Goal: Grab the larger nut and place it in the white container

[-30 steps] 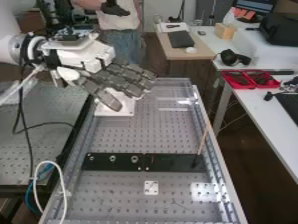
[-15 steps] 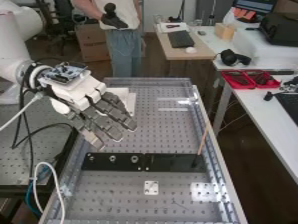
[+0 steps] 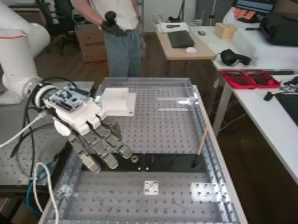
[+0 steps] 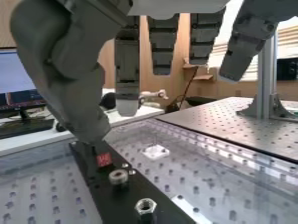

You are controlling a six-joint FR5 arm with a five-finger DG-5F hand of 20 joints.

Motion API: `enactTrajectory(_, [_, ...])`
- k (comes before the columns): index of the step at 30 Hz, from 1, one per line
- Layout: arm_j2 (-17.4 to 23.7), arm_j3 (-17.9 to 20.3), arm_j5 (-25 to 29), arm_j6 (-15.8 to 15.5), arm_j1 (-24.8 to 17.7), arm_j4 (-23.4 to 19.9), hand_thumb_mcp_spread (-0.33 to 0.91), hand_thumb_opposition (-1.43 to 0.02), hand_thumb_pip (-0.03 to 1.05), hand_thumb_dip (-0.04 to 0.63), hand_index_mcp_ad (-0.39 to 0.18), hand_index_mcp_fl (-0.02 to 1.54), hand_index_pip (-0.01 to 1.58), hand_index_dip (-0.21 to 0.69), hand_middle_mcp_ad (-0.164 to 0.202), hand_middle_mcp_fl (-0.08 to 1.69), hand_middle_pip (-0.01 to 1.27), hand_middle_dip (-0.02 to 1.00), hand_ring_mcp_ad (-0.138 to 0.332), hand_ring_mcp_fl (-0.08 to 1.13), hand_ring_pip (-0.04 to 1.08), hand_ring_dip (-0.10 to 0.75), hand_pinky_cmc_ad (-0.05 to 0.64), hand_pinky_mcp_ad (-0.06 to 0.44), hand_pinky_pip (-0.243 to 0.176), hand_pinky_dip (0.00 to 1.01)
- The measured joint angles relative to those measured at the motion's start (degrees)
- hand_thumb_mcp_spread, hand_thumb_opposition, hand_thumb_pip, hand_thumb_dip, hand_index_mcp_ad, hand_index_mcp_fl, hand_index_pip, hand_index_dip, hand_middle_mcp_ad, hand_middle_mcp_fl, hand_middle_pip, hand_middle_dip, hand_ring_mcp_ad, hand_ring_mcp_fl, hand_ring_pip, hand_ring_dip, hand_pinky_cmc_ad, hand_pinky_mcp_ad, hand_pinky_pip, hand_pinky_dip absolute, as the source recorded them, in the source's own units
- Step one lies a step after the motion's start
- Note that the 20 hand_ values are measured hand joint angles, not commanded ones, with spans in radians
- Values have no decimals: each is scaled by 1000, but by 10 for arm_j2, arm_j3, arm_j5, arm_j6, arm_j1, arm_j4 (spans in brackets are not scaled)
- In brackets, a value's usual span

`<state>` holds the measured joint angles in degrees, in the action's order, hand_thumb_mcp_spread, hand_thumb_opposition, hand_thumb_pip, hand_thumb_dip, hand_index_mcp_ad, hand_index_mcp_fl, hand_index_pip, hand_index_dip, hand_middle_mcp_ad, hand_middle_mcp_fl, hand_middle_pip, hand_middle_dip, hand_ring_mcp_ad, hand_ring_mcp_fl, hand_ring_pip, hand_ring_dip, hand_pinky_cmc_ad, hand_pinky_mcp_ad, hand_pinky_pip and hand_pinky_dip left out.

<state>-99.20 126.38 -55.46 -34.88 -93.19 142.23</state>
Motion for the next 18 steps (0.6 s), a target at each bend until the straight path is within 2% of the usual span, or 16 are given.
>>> enactTrajectory(9, [-22, 9, -34, 1, 17, -24, 354, -916, 721, 288, -73, 16, 1470, 251, 73, 91, 136, 206, 180, 17, 103, 93, 379, 312, -91, 389])
enactTrajectory(15, [-33, 22, -58, -20, 23, -55, 356, -920, 721, 288, -87, 19, 1510, 276, 75, 89, 138, 220, 183, 17, 105, 93, 379, 314, -91, 358])
enactTrajectory(18, [-40, 28, -66, -31, 30, -73, 358, -923, 721, 288, -89, 19, 1529, 283, 72, 93, 136, 222, 164, 17, 106, 98, 377, 314, -91, 342])
